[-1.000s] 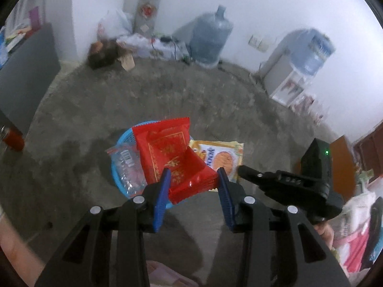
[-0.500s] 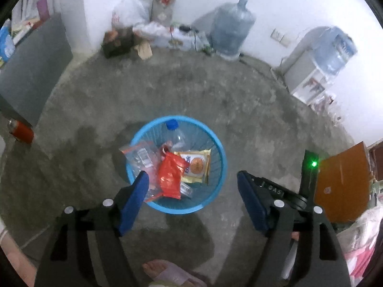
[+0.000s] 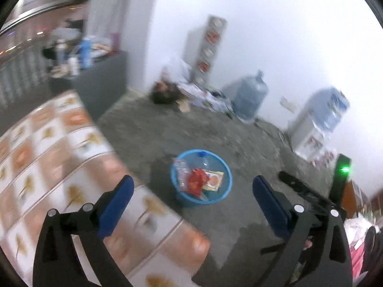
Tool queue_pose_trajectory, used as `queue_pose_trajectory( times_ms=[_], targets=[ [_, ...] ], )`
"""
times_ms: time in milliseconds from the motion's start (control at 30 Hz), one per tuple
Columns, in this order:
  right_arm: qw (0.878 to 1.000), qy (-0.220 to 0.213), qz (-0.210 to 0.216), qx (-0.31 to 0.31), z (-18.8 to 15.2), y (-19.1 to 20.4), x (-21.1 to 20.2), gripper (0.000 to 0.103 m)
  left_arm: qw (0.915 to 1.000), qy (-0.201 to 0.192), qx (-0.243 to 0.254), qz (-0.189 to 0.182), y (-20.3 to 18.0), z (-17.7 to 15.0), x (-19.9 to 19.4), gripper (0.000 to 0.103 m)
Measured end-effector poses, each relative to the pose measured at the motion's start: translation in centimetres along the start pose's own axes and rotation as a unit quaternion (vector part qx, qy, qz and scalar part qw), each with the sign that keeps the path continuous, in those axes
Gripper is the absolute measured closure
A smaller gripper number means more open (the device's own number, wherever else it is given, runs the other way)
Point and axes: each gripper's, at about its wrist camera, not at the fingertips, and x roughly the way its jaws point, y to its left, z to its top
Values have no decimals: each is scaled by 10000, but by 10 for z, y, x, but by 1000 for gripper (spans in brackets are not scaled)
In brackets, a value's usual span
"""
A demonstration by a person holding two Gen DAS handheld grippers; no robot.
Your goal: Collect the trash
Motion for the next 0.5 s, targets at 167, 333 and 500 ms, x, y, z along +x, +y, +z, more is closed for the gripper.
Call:
queue_pose_trajectory(
  times_ms=[167,333,500],
  targets=[
    [9929,-450,306,-1060,-17,78,-56,8,9905,-574,-802,963,32,-40,-79,6],
    [9841,-348,286,-1716,-39,125,-59,8,9630,-791,-958,2393,53,-78,-120,6],
    [9744,-31,-93,-2248,-66,158,-47,8,9365,-832,-1283,3157,71,-121,-136,6]
  ],
)
